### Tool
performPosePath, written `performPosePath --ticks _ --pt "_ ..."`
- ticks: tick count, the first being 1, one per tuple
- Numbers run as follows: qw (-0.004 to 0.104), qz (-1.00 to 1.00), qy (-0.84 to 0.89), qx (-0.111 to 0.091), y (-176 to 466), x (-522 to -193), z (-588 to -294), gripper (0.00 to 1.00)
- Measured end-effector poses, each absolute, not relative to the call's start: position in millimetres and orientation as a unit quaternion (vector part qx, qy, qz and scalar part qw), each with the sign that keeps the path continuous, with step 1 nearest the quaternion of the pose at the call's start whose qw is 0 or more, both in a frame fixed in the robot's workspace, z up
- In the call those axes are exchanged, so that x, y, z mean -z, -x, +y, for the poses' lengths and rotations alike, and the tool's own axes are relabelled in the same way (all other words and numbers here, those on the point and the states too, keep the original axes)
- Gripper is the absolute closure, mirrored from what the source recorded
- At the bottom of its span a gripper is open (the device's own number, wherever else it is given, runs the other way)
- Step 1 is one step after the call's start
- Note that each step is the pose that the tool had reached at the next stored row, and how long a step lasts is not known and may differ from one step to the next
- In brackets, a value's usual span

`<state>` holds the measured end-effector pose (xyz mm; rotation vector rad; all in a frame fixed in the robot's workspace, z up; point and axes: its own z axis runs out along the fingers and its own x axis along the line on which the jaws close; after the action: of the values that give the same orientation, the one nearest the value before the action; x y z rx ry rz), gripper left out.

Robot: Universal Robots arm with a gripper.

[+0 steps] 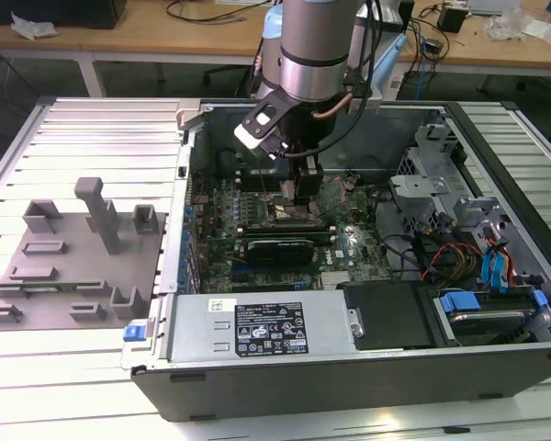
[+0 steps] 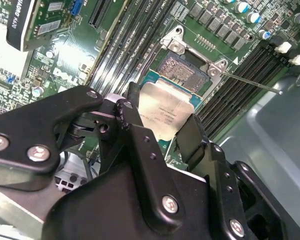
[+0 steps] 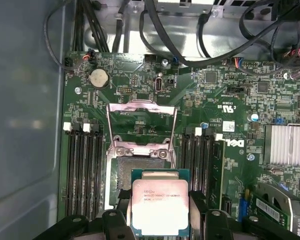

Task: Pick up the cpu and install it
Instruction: 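Place the cpu into insertion slot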

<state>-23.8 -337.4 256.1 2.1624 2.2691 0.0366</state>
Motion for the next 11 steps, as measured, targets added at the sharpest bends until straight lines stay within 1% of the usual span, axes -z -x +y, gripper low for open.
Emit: performPosePath --ticks 7,9,11 --pt "0.004 0.724 -0.69 -0.012 23.9 -245.2 -336.7 0.46" --pt "0.004 0.724 -0.69 -0.011 23.9 -221.4 -325.4 0.46" --pt "0.004 0.724 -0.69 -0.012 24.9 -215.3 -319.8 0.46"
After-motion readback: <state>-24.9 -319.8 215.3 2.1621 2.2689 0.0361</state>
